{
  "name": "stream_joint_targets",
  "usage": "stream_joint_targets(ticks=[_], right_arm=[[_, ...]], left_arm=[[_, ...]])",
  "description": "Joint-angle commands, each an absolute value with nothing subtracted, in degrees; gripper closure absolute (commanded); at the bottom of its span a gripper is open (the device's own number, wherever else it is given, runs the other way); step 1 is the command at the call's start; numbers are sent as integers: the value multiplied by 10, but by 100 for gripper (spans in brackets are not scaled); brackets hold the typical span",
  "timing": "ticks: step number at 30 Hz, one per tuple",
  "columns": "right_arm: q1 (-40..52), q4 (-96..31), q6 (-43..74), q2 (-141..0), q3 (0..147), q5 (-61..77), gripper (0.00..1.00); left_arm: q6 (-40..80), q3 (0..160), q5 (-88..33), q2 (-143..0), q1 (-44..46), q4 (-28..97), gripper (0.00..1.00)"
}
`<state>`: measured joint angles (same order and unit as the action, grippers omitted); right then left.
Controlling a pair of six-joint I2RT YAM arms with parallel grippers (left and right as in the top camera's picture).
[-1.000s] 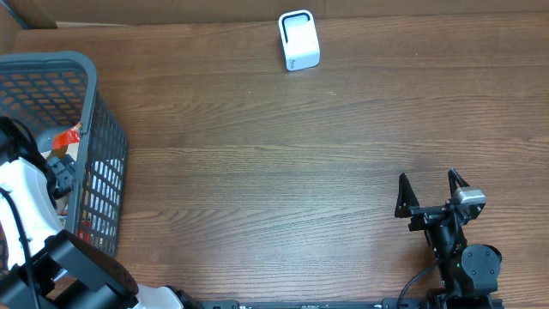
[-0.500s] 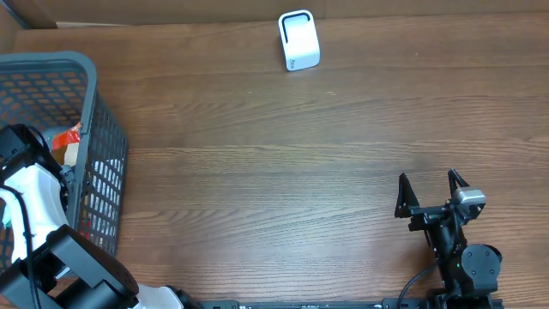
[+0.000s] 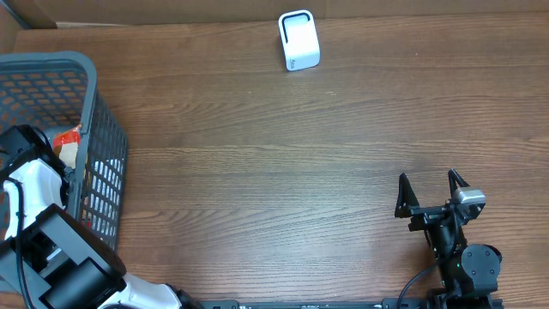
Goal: Scan the item barcode
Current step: 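Grasp the clear-windowed brown snack bag in the basket with left gripper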
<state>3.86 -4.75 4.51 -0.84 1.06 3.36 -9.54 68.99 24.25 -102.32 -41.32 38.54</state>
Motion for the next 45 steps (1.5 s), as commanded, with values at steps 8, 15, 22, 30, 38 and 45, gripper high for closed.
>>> stream_joint_targets(ticks=[8,15,22,30,38,45], right_arm=[[41,-45,49,-2,4,26,0],[41,-45,49,-2,4,26,0],[41,-45,49,-2,4,26,0],[41,-45,49,-2,4,26,0],[41,-45,49,-2,4,26,0],[41,-45,49,-2,4,26,0]], left_arm=[[-75,693,263,-1059,-396,340,56],[-75,716,263,-1055,-369,379,96],[-34,774,256,-1016,-339,439,96],[16,868,193,-919,-337,499,96],[56,898,110,-780,-337,545,96],[34,898,-108,-667,-313,568,96]])
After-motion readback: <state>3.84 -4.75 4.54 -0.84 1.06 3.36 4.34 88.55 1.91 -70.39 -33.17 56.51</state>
